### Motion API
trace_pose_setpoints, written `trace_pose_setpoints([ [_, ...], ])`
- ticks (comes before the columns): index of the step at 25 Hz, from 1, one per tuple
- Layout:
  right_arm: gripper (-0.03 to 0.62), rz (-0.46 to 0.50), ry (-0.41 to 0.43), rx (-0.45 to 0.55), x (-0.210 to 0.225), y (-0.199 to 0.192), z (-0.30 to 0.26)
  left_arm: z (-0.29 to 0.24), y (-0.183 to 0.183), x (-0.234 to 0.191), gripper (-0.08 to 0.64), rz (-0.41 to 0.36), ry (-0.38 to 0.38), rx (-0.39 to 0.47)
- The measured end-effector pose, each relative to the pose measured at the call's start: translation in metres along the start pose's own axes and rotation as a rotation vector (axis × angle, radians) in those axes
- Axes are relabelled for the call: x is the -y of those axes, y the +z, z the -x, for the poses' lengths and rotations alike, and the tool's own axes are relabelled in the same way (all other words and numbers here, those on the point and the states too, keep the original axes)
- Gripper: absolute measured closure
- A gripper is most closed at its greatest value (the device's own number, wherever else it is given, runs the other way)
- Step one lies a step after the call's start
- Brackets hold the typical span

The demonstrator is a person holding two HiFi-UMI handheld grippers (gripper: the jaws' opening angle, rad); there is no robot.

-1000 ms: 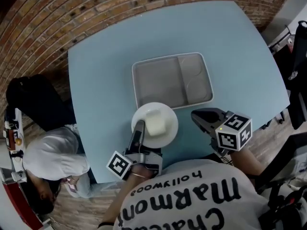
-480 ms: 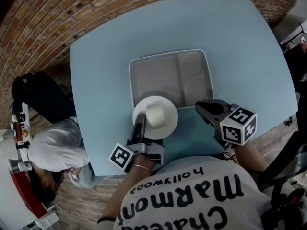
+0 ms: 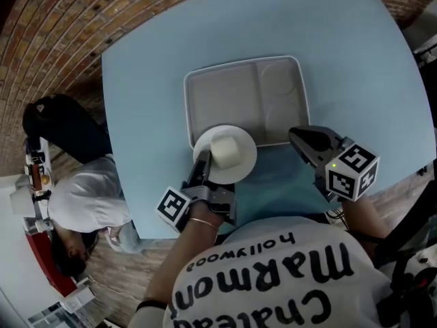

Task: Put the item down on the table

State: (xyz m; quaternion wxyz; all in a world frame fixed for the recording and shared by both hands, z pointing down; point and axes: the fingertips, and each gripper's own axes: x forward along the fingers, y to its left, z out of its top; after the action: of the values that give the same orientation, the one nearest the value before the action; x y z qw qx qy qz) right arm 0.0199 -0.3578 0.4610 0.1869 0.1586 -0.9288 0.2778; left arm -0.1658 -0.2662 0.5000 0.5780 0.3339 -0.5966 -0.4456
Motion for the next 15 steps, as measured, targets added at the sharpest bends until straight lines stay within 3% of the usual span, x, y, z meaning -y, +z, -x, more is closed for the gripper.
trace_pose_setpoints([
  [15,0.581,-0.029,0.024,0.037,-0.0030,-0.0009,0.0031,-0.0044,-0.0053,-0.0067,0.520,0.099,0.012,0.001],
])
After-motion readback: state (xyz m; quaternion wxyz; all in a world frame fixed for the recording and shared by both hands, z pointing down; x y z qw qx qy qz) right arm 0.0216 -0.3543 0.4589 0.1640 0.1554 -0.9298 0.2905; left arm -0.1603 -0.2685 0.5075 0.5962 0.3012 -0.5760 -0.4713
